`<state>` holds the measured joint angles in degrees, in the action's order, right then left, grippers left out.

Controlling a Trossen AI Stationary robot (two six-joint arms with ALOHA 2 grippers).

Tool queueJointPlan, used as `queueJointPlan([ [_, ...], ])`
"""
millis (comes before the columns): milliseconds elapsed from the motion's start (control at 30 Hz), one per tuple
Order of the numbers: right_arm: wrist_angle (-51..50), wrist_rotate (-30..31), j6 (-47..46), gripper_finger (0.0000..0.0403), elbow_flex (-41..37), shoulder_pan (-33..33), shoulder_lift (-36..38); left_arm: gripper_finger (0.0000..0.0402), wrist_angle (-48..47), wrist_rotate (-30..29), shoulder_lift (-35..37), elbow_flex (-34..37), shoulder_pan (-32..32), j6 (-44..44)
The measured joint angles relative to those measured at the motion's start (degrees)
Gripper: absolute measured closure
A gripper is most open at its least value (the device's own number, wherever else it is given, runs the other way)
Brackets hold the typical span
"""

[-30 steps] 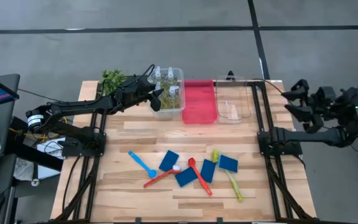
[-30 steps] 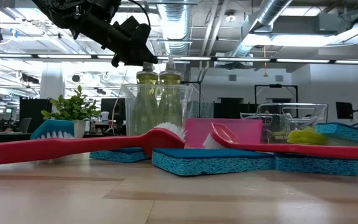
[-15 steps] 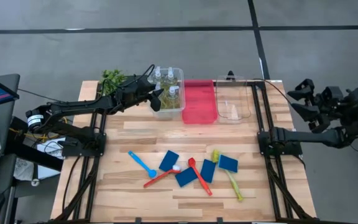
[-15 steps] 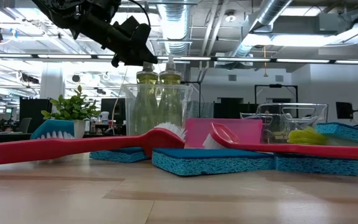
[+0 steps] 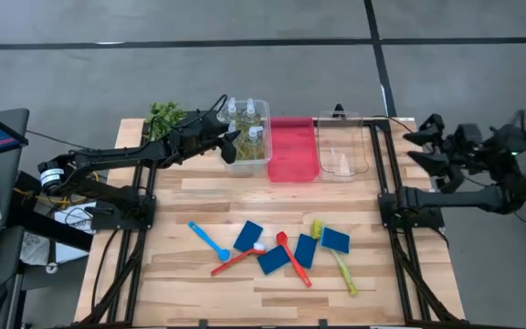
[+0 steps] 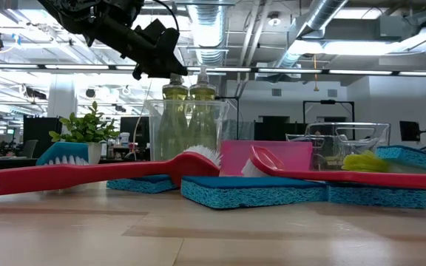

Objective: Pick & Place Kitchen Sink Supplies
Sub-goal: Put the transparent soap dispenser into the transparent container

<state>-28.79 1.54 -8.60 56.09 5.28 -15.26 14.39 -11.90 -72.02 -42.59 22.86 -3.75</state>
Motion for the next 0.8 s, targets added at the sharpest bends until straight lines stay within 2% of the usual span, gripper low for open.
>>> queueJointPlan([
  [500, 0.71, 0.00, 0.09, 0.0178, -0.02, 0.00, -19.55, 0.0266, 0.00, 0.00, 0.01, -0.02, 0.01, 0.00],
  [800, 0.58, 0.00, 0.07, 0.0178, -0.02, 0.00, -26.32, 0.0266, 0.00, 0.00, 0.01, -0.02, 0.01, 0.00],
])
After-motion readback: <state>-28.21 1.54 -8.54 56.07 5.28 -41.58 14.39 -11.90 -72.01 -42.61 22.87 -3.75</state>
